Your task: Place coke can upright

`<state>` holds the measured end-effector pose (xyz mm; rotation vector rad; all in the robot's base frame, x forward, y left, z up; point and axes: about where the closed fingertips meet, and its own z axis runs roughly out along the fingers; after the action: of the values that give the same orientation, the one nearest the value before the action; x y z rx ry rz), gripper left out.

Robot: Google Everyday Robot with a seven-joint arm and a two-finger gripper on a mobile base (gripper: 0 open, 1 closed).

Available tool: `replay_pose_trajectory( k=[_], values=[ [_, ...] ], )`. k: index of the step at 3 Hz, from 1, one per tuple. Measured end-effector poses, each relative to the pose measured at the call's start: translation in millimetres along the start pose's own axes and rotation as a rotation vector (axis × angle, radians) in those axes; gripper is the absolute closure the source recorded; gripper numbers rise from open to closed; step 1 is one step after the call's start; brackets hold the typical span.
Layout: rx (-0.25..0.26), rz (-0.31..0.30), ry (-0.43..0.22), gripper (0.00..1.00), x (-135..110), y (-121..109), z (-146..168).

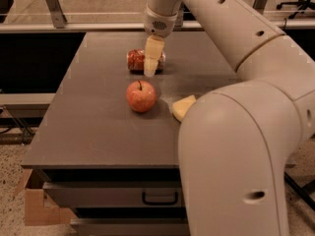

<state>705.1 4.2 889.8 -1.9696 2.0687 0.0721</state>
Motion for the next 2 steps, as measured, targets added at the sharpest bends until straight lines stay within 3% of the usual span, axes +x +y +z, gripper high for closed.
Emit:
replay_pose_trajectory(
  k=[2],
  values=[
    [-0.031, -0.035, 0.012, 0.0, -21, -29, 55]
  ],
)
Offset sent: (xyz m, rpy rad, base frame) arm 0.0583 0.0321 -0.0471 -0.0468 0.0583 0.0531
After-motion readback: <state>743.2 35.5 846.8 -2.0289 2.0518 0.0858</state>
